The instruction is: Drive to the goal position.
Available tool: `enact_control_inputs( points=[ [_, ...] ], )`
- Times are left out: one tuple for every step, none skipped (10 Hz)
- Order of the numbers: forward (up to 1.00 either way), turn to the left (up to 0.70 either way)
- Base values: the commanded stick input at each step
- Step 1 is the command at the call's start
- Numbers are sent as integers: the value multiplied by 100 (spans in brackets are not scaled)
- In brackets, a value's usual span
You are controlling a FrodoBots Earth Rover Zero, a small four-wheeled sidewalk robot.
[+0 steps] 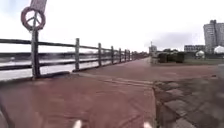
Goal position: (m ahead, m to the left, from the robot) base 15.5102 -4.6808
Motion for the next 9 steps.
enact_control_inputs(
  points=[
    [85, 1],
    [85, 1],
    [85, 1],
    [85, 1],
    [85, 1],
    [85, -3],
    [85, -33],
    [85, -33],
    [85, -23]
  ],
)
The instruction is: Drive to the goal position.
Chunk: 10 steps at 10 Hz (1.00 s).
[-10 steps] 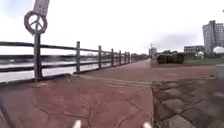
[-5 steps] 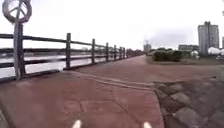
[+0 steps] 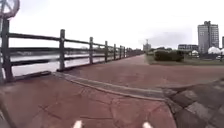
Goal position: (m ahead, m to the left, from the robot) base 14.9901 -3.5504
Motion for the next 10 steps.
enact_control_inputs(
  points=[
    [85, 1],
    [85, 1],
    [85, 1],
    [85, -9],
    [85, -25],
    [85, -33],
    [85, -33],
    [85, -16],
    [85, 1],
    [85, 1]
  ],
)
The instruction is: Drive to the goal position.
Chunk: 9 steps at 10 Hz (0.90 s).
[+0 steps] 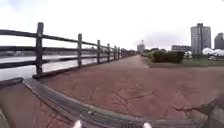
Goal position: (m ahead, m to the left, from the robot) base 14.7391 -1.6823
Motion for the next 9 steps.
enact_control_inputs(
  points=[
    [85, 1],
    [85, 1],
    [85, 1],
    [85, 1],
    [85, 1],
    [85, 1],
    [85, 1],
    [85, 1],
    [85, 1]
  ],
)
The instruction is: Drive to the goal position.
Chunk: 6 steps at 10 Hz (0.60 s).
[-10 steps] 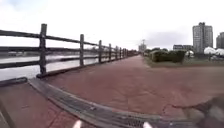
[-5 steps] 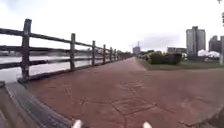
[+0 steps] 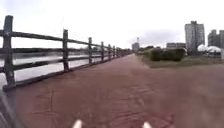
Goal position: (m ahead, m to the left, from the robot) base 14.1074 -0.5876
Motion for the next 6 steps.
enact_control_inputs(
  points=[
    [85, -1],
    [85, -22],
    [85, -33],
    [85, -33],
    [85, -33],
    [85, -33]
  ],
)
